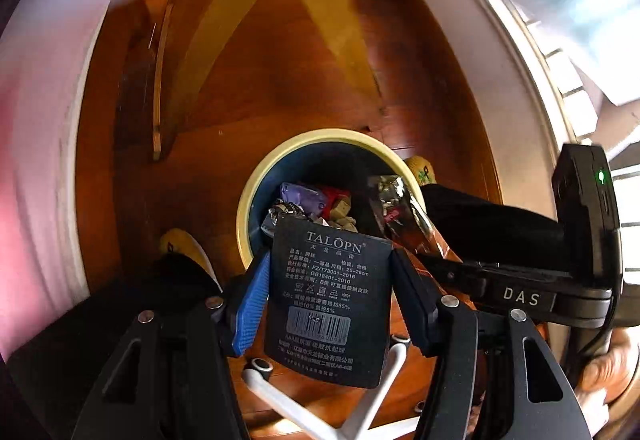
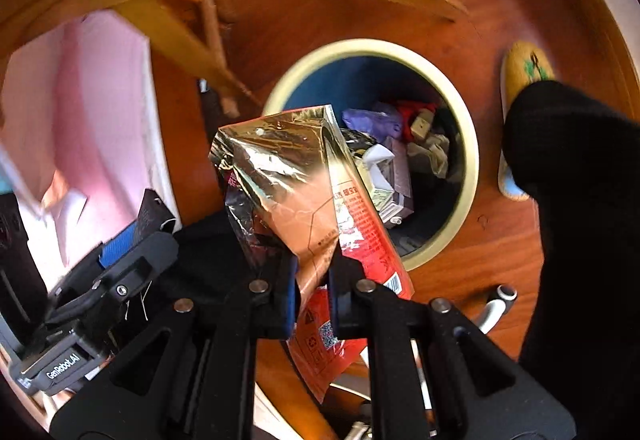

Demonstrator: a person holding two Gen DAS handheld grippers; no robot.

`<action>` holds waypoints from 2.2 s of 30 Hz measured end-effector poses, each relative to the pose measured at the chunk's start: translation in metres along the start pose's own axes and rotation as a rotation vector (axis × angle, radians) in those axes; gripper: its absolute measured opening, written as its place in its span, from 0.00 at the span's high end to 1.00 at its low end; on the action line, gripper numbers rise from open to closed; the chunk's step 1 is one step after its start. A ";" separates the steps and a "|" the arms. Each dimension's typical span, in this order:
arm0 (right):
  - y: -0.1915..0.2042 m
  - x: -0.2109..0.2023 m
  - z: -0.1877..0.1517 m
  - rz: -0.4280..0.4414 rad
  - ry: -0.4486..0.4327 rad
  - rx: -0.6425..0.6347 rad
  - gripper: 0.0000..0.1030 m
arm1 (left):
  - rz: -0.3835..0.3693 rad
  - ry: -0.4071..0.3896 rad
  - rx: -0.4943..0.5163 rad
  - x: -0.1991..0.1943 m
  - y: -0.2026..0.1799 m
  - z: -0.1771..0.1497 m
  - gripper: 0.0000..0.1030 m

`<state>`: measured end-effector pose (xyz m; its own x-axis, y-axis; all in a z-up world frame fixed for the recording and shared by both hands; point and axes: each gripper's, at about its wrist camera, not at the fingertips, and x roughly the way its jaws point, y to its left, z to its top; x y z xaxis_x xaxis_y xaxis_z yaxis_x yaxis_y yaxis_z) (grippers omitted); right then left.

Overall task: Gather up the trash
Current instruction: 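Open both grippers to drop the card and bag into the bin, then raise both tools from the bin back over the table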

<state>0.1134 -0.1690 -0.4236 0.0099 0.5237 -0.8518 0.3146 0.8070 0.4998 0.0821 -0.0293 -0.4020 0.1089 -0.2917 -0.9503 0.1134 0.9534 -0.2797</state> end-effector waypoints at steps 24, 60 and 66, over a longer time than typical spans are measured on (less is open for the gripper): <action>-0.007 0.008 0.023 -0.115 -0.088 0.032 0.50 | 0.068 0.049 0.003 0.043 0.017 0.018 0.12; 0.057 -0.071 -0.026 -0.278 -0.121 -0.278 0.47 | 0.089 0.030 0.084 -0.044 0.001 -0.016 0.12; 0.080 -0.136 -0.051 -0.285 -0.196 -0.394 0.46 | 0.149 -0.089 0.242 -0.122 -0.019 -0.038 0.12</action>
<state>0.0888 -0.1617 -0.2599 0.1649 0.2378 -0.9572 -0.0500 0.9713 0.2327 0.0288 -0.0094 -0.2863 0.2270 -0.1657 -0.9597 0.3208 0.9431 -0.0870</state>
